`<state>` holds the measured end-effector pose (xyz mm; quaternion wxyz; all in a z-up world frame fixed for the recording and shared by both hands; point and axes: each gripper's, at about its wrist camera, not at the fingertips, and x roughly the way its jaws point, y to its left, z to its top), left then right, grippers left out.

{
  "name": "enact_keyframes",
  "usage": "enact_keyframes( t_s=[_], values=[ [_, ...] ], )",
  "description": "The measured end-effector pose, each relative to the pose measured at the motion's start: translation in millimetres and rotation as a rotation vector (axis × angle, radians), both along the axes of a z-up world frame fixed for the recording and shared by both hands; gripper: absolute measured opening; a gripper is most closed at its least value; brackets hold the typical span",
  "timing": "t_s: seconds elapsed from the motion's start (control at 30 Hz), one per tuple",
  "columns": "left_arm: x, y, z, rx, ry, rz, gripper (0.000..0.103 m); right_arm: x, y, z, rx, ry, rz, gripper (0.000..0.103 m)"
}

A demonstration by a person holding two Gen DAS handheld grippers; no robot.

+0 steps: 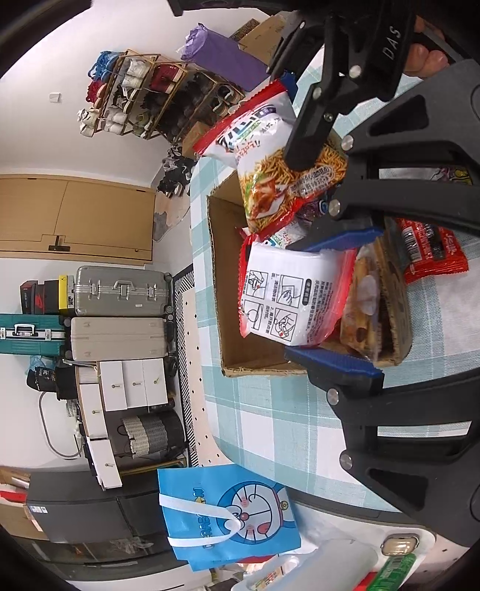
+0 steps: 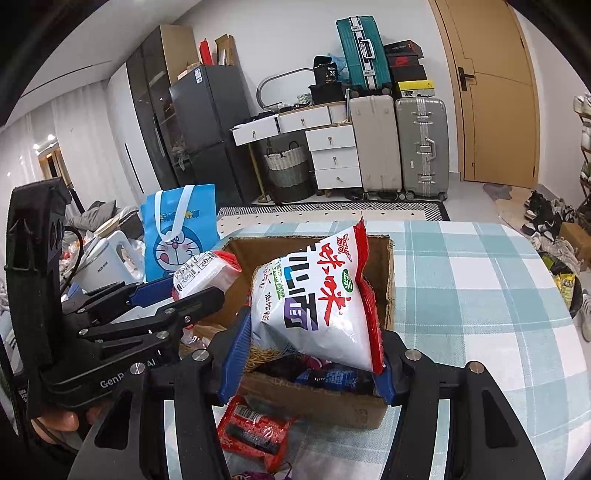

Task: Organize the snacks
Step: 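Lift and carry both held bags over the SF box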

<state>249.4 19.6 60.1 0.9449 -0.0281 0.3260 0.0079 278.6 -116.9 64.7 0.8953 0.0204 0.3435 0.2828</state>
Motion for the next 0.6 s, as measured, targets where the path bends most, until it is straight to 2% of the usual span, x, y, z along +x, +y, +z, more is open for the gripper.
enact_keyframes(
  t_s=[0.43, 0.6],
  values=[
    [20.8, 3.4, -28.3, 0.007, 0.062, -0.006, 0.044, 11.4, 13.8, -17.7, -0.049, 0.033, 0.01, 0.058],
    [20.0, 1.8, -33.1, 0.021, 0.059, -0.01, 0.045, 11.3, 11.6, -18.5, -0.04, 0.034, 0.016, 0.06]
  ],
)
